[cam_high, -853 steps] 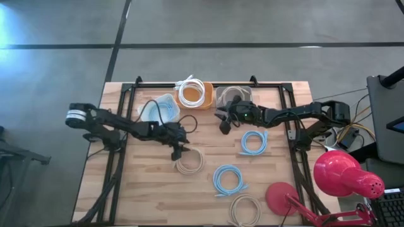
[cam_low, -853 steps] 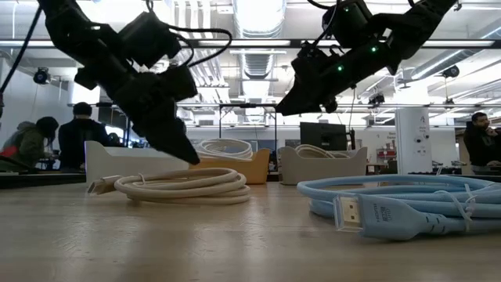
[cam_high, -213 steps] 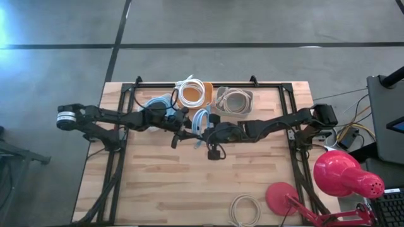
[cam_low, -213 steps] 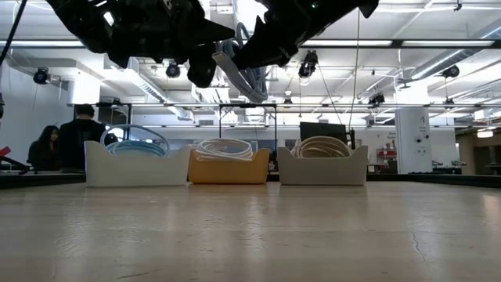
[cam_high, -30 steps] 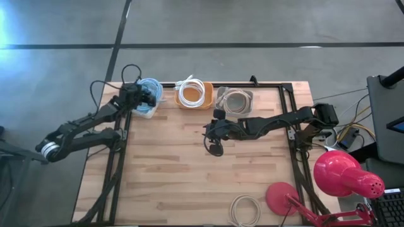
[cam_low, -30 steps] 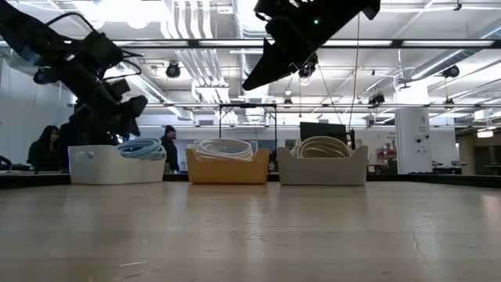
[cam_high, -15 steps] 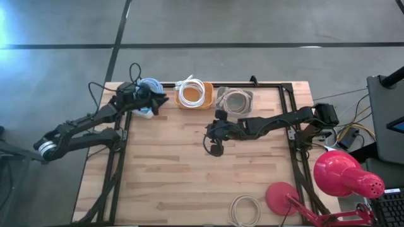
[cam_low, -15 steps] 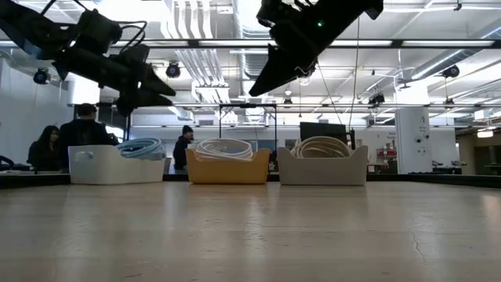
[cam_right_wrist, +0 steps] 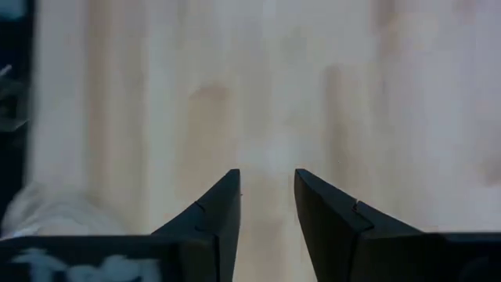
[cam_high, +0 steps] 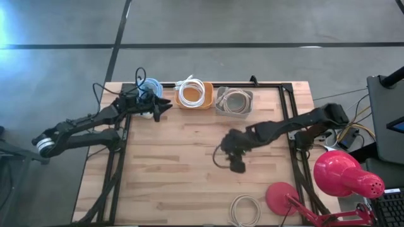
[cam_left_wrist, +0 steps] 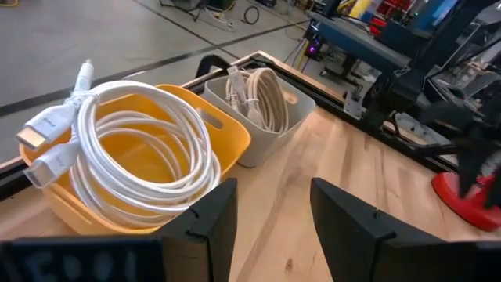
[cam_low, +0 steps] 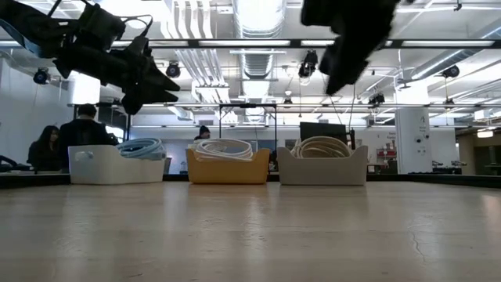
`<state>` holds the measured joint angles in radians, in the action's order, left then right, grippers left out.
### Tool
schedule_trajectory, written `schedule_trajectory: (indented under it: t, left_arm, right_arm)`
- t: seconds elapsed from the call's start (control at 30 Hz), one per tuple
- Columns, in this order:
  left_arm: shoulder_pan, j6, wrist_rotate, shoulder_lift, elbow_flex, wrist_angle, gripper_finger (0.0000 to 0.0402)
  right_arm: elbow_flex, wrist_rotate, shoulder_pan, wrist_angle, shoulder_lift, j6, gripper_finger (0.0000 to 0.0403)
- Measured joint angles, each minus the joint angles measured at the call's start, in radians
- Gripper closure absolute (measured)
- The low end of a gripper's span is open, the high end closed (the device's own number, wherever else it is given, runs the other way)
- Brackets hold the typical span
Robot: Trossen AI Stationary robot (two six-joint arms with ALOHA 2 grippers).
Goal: Sort HDMI cables
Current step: Put the brown HDMI cable into the brown bin
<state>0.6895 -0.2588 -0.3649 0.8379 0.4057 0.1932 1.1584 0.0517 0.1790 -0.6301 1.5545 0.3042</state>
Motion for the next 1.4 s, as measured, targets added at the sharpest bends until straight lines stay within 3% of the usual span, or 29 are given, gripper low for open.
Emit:
schedule_trajectory:
  t: [0.33,0.47,0.77,1.03,1.4]
  left_arm:
    - [0.0,0.017,0.028,0.0,0.0,0.001,0.0241]
    - [0.0,0.02,0.028,0.001,0.0,0.001,0.0241]
    - [0.0,0.023,0.028,0.001,-0.001,0.001,0.0241]
    - [0.0,0.055,0.027,0.001,-0.001,0.013,0.0241]
    - [0.0,0.074,0.027,0.001,-0.001,0.03,0.0241]
  right_arm:
    - [-0.027,0.19,0.215,-0.104,0.019,0.355,0.0291]
    - [-0.058,0.196,0.286,-0.088,0.019,0.522,0.0291]
    - [-0.202,0.119,0.419,0.185,0.019,0.812,0.0291]
    - [-0.266,0.016,0.477,0.223,0.02,0.844,0.0291]
    - [-0.223,0.087,0.483,0.294,0.166,0.757,0.0291]
